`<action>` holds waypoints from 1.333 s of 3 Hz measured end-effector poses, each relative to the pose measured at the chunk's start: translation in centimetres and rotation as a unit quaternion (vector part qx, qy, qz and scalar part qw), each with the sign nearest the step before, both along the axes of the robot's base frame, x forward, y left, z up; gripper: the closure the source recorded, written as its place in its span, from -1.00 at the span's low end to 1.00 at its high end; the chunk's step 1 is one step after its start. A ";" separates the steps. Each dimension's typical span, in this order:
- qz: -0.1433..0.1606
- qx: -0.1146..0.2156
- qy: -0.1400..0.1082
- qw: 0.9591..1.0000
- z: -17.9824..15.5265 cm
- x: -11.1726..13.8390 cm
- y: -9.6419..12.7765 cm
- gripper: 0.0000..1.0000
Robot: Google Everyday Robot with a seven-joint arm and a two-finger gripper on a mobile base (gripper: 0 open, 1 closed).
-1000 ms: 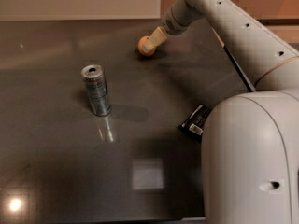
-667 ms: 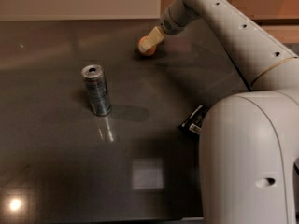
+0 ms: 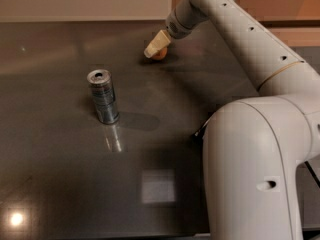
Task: Pick orange
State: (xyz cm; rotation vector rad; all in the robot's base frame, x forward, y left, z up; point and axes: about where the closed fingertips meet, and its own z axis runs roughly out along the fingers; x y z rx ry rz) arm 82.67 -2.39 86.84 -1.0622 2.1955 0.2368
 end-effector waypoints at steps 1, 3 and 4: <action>0.005 -0.002 0.020 1.000 -0.6 -0.3 0.3 -0.65; 0.019 0.000 0.034 0.999 0.5 -1.7 0.5 0.27; 0.030 0.013 0.019 0.999 3.2 -3.3 0.0 0.76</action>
Offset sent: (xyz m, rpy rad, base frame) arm -0.0144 0.0018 0.0089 -0.0030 0.0828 0.0311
